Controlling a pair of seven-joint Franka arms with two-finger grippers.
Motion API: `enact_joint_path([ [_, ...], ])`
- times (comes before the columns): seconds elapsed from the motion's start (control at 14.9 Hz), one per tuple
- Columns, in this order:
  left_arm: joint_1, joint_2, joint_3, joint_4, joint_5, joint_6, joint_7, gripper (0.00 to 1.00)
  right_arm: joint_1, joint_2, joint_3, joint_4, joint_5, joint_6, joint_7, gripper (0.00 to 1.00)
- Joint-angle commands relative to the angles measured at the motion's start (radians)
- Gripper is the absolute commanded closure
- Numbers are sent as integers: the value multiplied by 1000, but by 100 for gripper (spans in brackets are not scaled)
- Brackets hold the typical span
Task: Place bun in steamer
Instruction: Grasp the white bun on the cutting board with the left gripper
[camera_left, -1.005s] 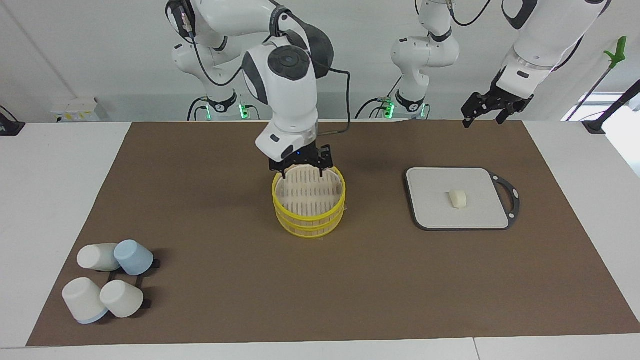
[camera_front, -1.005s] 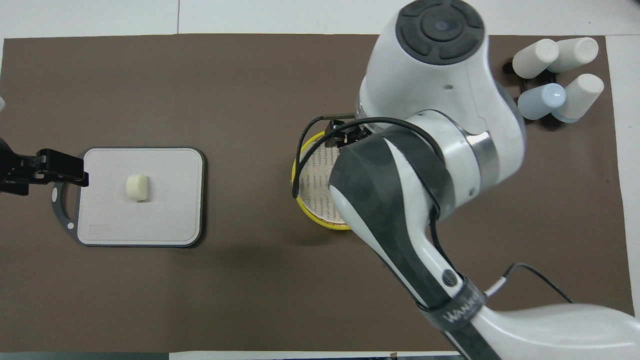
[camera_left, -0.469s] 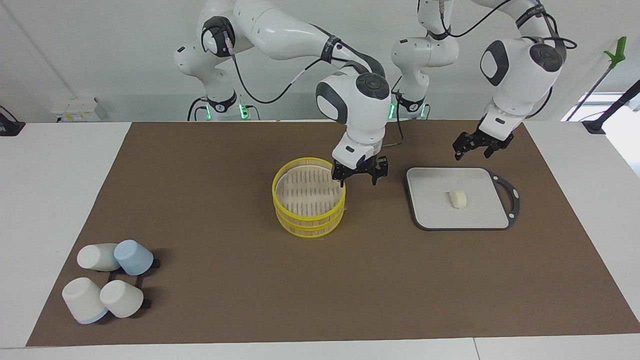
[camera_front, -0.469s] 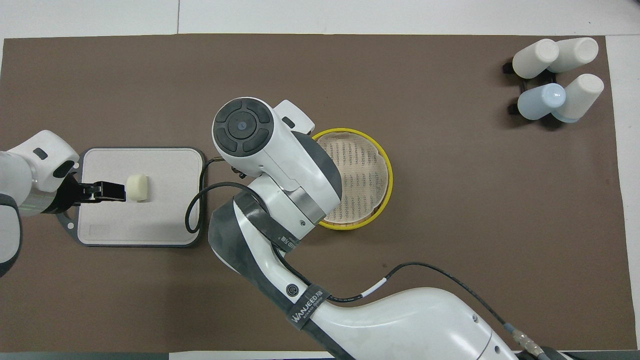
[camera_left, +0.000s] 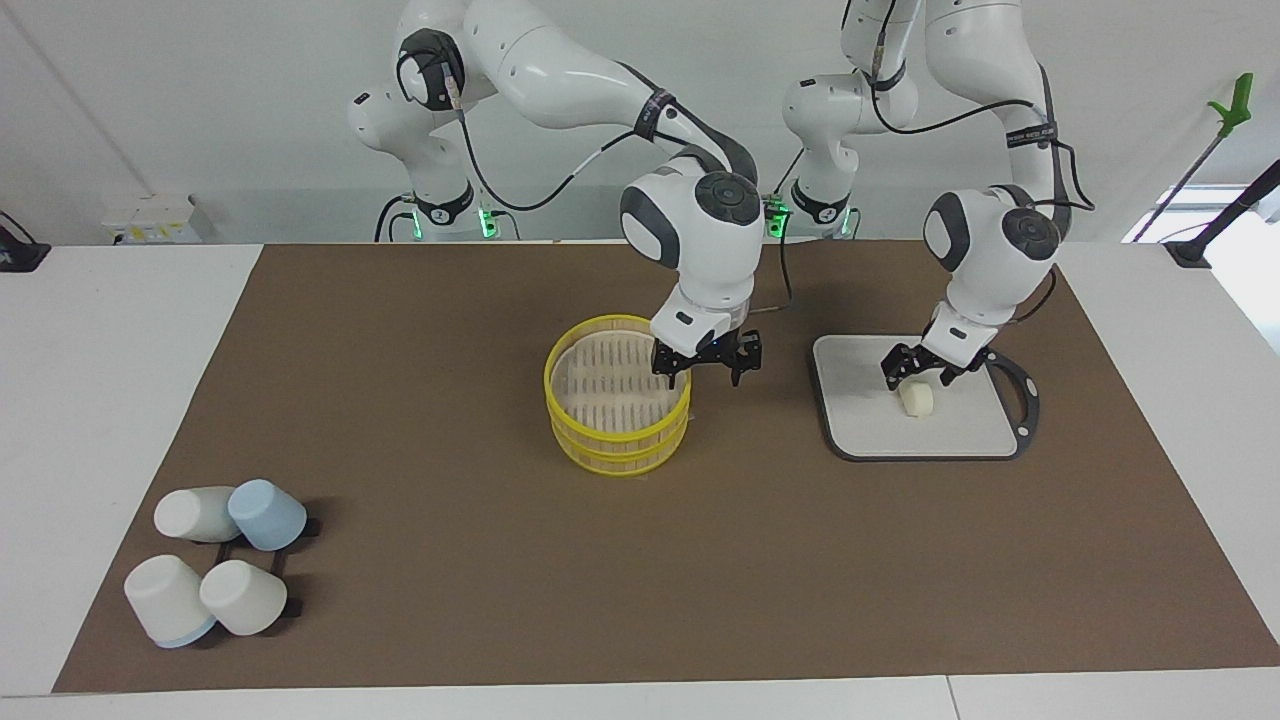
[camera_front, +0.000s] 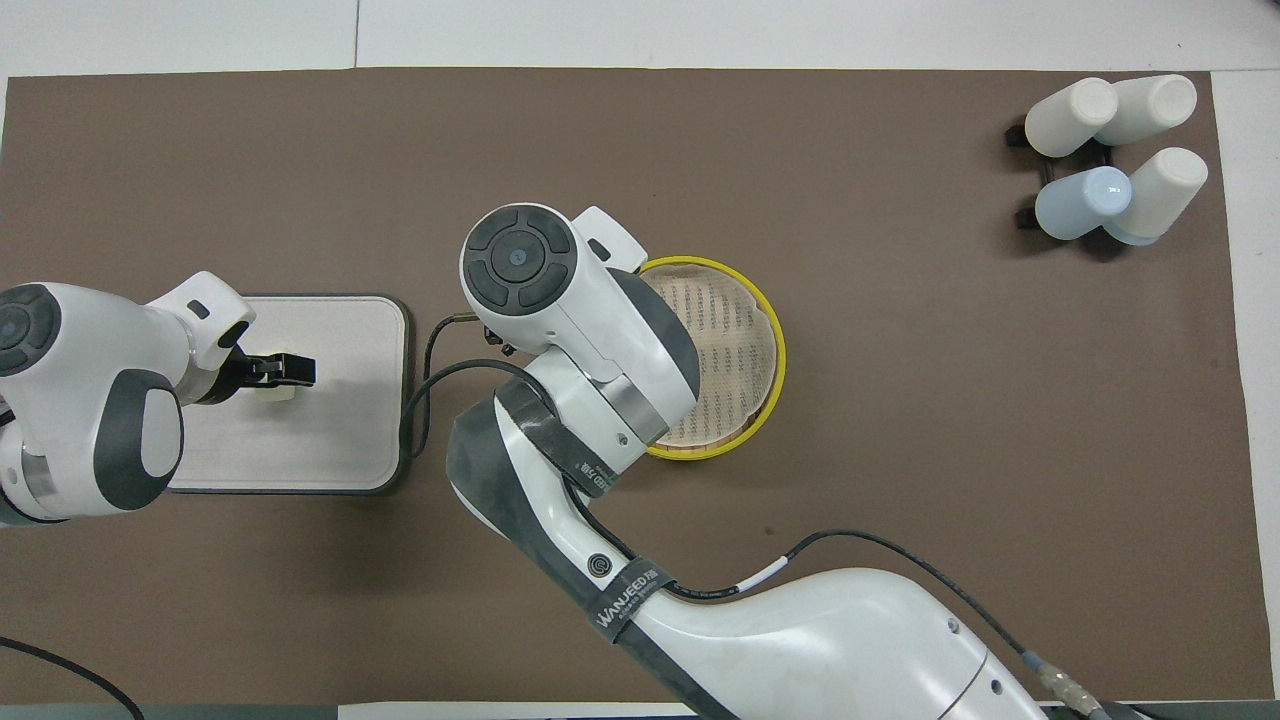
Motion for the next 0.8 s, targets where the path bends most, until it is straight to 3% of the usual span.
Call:
enact_joint_path([
  [0.0, -4, 11, 4, -25, -1, 51, 36, 0, 2, -76, 1, -141, 1, 69, 2, 8],
  [0.13, -6, 14, 4, -20, -1, 48, 36, 8, 2, -86, 1, -174, 1, 84, 3, 20],
  [0.27, -6, 16, 4, -17, -1, 48, 36, 26, 16, -94, 1, -184, 2, 86, 5, 43],
  [0.4, -4, 16, 3, -17, -1, 44, 36, 73, 18, -96, 1, -188, 4, 86, 5, 60],
  [0.6, -4, 16, 4, -14, -1, 41, 36, 79, 18, -96, 1, -190, 5, 86, 6, 93],
  [0.74, -4, 16, 3, -11, -1, 39, 36, 88, 15, -100, 1, -207, 4, 92, 2, 100],
])
